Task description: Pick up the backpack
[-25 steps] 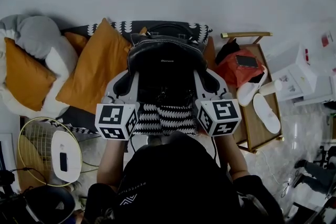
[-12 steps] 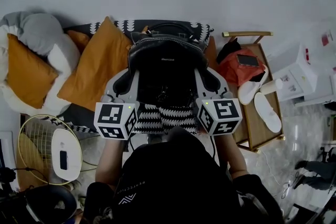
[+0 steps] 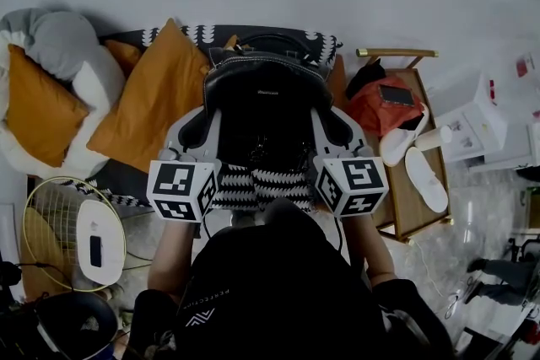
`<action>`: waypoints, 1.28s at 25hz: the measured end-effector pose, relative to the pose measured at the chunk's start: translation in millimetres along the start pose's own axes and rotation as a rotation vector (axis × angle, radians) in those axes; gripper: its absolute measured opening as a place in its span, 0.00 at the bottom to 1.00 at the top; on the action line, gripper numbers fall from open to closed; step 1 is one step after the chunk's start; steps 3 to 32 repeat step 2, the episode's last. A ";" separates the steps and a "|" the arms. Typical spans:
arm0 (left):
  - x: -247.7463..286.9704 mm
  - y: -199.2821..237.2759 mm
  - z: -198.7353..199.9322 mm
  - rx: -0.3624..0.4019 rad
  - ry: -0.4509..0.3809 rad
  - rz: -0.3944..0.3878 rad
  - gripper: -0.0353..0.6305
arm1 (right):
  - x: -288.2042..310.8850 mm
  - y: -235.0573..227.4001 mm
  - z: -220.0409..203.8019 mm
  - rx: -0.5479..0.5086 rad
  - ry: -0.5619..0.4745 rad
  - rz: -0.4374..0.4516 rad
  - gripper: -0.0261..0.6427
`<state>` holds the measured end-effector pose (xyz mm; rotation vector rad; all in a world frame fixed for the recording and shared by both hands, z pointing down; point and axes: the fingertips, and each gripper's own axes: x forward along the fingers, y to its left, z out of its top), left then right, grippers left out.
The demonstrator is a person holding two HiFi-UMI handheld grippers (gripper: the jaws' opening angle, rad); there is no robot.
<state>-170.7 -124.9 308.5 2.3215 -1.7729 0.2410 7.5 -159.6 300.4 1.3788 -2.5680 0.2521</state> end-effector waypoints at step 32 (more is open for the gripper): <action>0.9 -0.6 -1.2 -0.001 0.003 -0.001 0.11 | 0.7 -1.0 -1.0 0.000 0.004 0.000 0.08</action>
